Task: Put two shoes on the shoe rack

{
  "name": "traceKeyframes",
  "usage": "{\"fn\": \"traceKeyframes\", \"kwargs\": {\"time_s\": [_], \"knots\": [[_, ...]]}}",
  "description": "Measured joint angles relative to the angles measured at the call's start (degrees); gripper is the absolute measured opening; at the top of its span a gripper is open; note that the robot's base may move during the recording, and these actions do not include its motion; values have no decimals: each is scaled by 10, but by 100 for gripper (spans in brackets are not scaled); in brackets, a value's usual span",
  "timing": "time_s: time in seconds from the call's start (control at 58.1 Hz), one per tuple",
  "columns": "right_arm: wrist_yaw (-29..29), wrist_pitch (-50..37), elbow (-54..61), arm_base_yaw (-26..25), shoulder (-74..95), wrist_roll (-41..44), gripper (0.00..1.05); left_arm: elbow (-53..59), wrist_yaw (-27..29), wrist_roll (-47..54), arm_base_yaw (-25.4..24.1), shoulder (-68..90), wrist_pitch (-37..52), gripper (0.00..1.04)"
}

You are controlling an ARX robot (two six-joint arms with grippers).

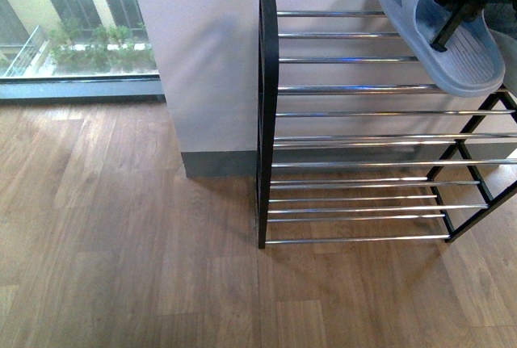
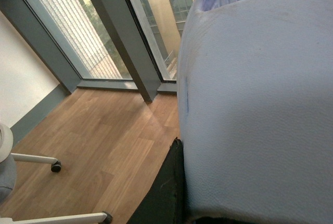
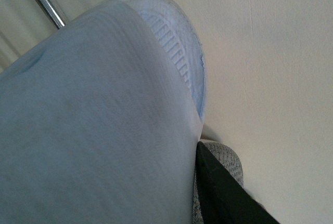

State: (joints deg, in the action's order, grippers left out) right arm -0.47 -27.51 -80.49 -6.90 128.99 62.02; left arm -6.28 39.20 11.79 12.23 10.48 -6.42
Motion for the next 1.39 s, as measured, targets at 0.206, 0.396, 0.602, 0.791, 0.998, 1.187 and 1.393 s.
{"fn": "traceKeyframes", "kwargs": {"time_s": [0.206, 0.396, 0.602, 0.791, 0.998, 1.187, 1.393], "knots": [[-25, 61, 13, -7, -50, -66, 52, 0, 0, 0, 0, 0, 0, 2], [-51, 142, 35, -20, -130, -82, 79, 0, 0, 0, 0, 0, 0, 2], [-76, 217, 44, -48, -196, -147, 95, 0, 0, 0, 0, 0, 0, 2], [-63, 196, 45, -38, -189, -167, 95, 0, 0, 0, 0, 0, 0, 2], [-49, 201, 18, -3, -144, -180, 95, 0, 0, 0, 0, 0, 0, 2], [-17, 210, -37, 4, -87, -193, 95, 0, 0, 0, 0, 0, 0, 2], [10, 218, -80, -3, -38, -209, 95, 0, 0, 0, 0, 0, 0, 2]]}}
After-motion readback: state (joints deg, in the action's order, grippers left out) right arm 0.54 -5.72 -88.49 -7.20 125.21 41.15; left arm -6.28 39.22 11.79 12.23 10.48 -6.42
